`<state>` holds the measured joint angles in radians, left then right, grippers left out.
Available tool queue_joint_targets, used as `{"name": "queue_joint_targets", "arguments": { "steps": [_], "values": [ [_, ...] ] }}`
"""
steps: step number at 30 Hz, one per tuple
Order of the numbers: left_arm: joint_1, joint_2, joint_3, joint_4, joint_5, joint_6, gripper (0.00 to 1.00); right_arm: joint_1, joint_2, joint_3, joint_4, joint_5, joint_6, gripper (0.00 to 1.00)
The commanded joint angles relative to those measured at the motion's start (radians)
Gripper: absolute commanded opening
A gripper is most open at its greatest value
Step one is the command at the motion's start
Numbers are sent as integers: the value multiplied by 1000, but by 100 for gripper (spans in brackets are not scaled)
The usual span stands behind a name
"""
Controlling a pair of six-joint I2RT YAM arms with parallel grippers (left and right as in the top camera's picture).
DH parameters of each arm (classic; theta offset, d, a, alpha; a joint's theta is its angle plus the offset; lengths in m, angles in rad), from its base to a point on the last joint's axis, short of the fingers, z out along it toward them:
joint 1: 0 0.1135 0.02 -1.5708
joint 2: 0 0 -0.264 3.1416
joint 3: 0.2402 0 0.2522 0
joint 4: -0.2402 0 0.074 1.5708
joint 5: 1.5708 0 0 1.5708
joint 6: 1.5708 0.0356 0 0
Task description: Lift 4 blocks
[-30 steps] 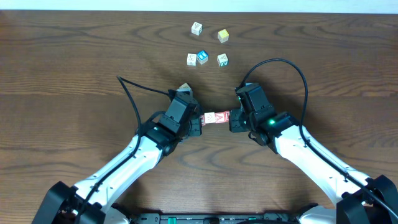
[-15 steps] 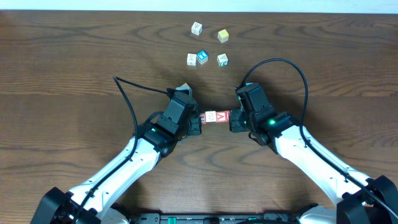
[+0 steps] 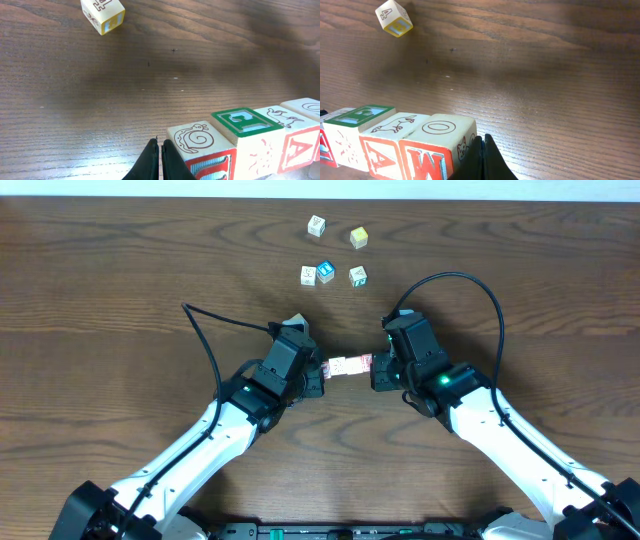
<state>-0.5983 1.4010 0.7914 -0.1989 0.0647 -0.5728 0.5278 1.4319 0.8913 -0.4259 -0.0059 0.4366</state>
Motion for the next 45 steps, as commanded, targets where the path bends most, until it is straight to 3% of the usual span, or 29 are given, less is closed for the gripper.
{"name": "queue_joint_targets", "arguments": {
  "steps": [1,45],
  "values": [
    [-36,-40,64,43,177,-5,7,61,-14,51,26,-242,-3,1],
    [-36,-108,66,33,178,-5,7,62,-85,55,2,-242,-3,1]
  ]
}}
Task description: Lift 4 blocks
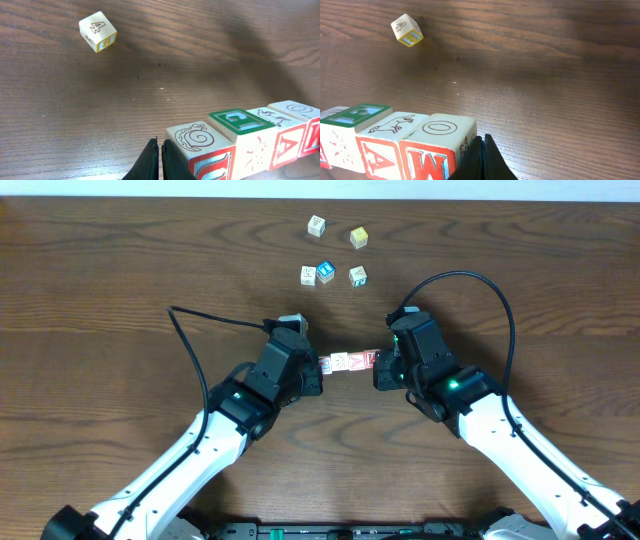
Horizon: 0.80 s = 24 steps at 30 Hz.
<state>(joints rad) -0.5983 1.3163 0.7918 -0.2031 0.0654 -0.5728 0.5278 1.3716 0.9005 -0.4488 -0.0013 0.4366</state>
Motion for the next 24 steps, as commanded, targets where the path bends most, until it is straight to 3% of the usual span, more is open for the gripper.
{"name": "queue_joint_targets", "arguments": {
  "steps": [1,24],
  "values": [
    [-36,-25,65,37,177,-5,7,62,-27,46,25,-246,-3,1],
    [-36,-52,66,37,177,-6,7,63,-61,47,12,-247,5,1]
  ]
}}
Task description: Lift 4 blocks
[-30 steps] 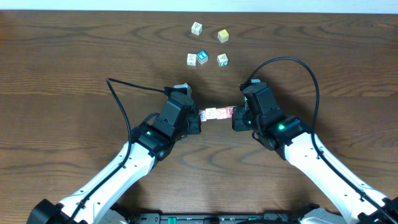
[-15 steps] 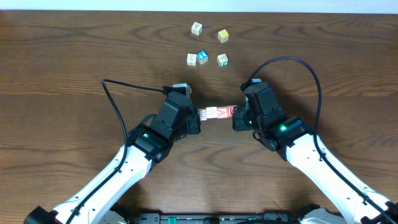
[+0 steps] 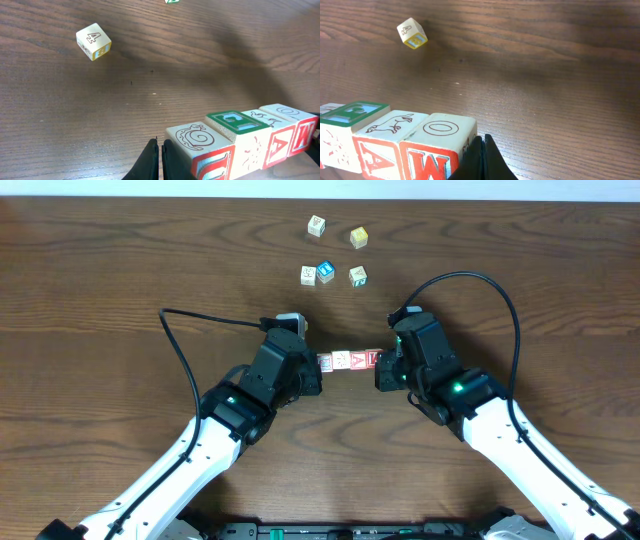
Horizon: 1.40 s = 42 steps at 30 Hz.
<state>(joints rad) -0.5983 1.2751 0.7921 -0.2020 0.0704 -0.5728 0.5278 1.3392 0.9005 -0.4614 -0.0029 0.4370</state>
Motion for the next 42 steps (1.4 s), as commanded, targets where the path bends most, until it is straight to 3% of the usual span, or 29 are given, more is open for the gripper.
{"name": "queue_joint_targets", "arguments": {
  "steps": [1,42],
  "values": [
    [-36,-11,66,35,172,-6,7,63,-29,47,24,-245,4,1],
    [-36,-41,71,35,172,-9,7,63,-48,48,16,-245,11,1]
  ]
}}
